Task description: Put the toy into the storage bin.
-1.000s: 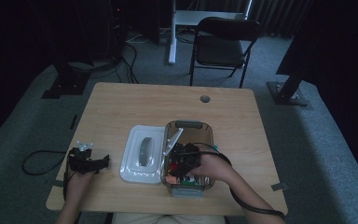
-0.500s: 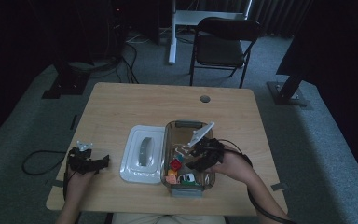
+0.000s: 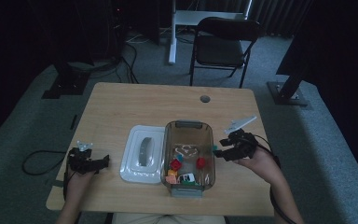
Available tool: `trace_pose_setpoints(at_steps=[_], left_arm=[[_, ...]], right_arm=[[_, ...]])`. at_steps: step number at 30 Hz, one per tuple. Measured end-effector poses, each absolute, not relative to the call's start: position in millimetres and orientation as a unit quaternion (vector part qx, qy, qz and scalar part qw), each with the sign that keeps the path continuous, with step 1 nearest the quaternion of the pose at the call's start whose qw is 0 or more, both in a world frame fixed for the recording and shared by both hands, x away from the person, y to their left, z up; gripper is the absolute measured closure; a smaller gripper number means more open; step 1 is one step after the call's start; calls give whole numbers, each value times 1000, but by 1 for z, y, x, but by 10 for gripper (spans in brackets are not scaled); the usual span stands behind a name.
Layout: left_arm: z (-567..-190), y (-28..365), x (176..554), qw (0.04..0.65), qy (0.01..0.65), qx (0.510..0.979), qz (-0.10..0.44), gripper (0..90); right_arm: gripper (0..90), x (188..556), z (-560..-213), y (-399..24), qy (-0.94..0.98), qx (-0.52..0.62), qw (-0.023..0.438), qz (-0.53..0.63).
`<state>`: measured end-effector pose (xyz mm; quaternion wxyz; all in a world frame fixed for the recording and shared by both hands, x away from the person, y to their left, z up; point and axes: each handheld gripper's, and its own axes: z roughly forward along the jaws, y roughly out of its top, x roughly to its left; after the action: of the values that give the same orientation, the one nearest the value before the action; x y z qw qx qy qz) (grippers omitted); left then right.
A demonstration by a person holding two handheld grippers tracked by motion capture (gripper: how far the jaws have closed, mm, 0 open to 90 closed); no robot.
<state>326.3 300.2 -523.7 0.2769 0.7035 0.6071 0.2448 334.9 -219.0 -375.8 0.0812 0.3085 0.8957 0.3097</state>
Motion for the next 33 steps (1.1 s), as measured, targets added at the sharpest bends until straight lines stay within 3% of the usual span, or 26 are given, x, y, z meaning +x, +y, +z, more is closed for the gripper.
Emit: trace_pose_setpoints(at_steps=[10,24,33], left_arm=[[-524,300,326,277,607,703,245,20],[-524,300,326,278,607,703,245,20],[-524,300,326,277,607,703,245,20]], right_arm=[[434,360,-409,-244,872,376,80,302],[435,398,-464,-223,869,407,48,277],[454,405,-477,-211,876,404,42,260]])
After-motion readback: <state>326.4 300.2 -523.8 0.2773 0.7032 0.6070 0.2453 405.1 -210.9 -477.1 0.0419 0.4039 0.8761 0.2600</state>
